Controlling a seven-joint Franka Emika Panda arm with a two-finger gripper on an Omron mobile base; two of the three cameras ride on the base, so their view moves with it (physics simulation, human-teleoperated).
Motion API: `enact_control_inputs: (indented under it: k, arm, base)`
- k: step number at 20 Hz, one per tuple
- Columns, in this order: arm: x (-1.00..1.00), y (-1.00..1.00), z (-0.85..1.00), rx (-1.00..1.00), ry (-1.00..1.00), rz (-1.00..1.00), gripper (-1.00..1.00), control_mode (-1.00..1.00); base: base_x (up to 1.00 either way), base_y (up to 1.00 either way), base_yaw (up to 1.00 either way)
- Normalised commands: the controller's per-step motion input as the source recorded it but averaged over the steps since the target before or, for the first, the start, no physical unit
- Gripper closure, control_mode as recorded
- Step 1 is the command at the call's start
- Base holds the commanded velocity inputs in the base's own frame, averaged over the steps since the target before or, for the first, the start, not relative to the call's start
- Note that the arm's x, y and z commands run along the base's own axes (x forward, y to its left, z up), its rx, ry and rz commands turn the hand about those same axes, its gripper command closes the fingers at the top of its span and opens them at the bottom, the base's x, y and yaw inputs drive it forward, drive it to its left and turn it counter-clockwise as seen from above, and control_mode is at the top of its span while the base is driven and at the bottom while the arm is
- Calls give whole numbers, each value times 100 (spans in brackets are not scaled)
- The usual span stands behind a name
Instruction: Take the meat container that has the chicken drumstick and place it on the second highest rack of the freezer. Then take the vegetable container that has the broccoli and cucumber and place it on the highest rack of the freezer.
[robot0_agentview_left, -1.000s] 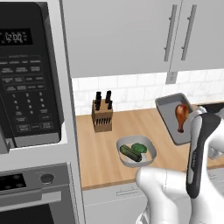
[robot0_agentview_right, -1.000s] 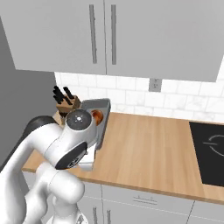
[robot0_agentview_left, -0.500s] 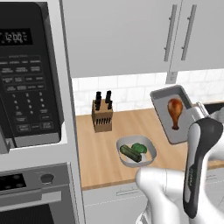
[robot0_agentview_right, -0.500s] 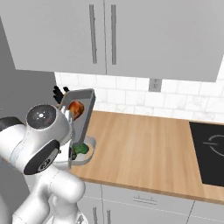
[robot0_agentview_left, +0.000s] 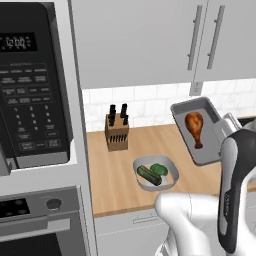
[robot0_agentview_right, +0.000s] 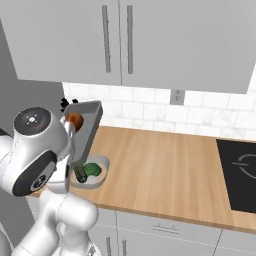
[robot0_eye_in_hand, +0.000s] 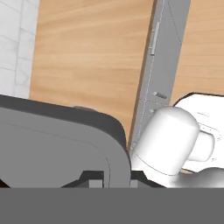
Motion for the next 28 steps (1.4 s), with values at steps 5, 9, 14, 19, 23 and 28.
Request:
enact_control_inputs:
  k: [5, 9, 14, 19, 23, 28]
  arm:
    - [-39, 0, 0, 3, -3, 0, 100, -100]
    - [0, 0, 0, 0, 0, 0, 100, 100]
    - [0, 0, 0, 0, 0, 0, 100, 100]
    - [0, 0, 0, 0, 0, 0, 100, 100]
    - [0, 0, 0, 0, 0, 0, 100, 100]
    - [0, 0, 0, 0, 0, 0, 100, 100]
  base:
    - [0, 0, 0]
    - [-57, 3, 5]
    - [-77, 42, 21]
    - [-49, 81, 31]
    - [-29, 99, 35]
    - [-9, 100, 36]
